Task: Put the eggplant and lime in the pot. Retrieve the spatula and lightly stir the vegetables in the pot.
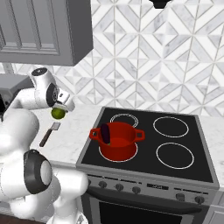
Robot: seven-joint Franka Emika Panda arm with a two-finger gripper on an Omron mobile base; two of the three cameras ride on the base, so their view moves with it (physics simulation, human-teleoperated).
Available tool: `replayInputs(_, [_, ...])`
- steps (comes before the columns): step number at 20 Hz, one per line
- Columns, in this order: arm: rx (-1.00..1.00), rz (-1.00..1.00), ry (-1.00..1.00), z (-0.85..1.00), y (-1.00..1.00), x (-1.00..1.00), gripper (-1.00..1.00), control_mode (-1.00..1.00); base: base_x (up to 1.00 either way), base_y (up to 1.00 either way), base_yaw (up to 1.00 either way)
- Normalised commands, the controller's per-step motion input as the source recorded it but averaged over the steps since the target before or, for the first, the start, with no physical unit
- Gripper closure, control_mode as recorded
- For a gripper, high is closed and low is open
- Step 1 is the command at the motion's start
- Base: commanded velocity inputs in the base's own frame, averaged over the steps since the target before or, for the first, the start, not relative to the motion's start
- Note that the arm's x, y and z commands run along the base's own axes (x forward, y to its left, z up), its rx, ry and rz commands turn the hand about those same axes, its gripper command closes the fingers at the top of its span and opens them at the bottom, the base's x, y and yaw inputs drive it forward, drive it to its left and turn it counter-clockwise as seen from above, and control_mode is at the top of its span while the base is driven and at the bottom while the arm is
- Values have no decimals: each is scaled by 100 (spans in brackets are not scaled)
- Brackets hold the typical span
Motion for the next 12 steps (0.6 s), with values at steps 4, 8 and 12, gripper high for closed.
replayInputs(4, [-4, 8, -12, 46, -100, -28, 100, -100, 0, 0, 0])
replayInputs(8, [-5, 6, -3, 14, -100, -9, 100, -100, 0, 0, 0])
replayInputs(12, [-5, 6, 0, 0, -100, 3, 100, -100, 0, 0, 0])
